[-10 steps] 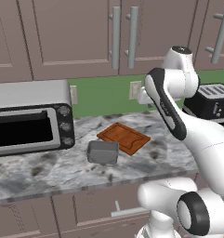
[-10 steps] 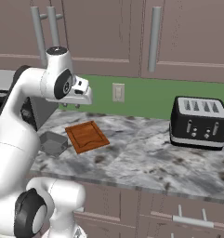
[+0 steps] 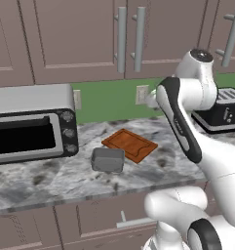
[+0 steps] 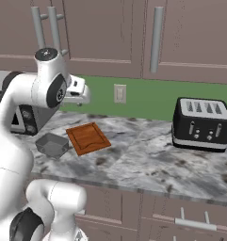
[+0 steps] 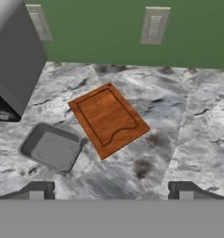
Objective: Pick the pan from the cabinet and place it on the stove. Then turn on the stove burner for the pan.
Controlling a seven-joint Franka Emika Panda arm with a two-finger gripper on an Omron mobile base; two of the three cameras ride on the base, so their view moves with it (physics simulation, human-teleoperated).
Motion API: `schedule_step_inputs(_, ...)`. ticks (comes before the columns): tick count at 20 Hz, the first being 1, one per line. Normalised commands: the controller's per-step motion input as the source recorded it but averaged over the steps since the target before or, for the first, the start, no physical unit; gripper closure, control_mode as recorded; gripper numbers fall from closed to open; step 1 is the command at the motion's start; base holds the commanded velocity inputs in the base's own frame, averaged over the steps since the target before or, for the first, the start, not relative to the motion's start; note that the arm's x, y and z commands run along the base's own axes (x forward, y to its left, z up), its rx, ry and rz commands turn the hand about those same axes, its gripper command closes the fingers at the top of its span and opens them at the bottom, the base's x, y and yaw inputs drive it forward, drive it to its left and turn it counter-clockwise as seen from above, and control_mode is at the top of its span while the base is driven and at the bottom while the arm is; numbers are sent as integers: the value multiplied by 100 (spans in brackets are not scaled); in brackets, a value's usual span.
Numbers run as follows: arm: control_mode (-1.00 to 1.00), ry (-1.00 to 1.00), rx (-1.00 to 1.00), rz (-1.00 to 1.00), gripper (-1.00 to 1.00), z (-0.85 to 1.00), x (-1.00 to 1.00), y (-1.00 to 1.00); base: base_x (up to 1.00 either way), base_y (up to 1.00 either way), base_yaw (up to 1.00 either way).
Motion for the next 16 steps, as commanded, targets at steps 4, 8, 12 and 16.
schedule_step_inputs(4, -100, -43, 0, -2, -100, 51, -35, 27, 0, 0, 0)
schedule_step_inputs(8, -100, -37, 0, -1, -100, 70, -38, 35, 0, 0, 0)
schedule_step_inputs(12, -100, -32, 0, -3, -100, 73, -27, 26, 0, 0, 0)
schedule_step_inputs(16, -100, -28, 0, -3, -100, 67, -10, 8, 0, 0, 0)
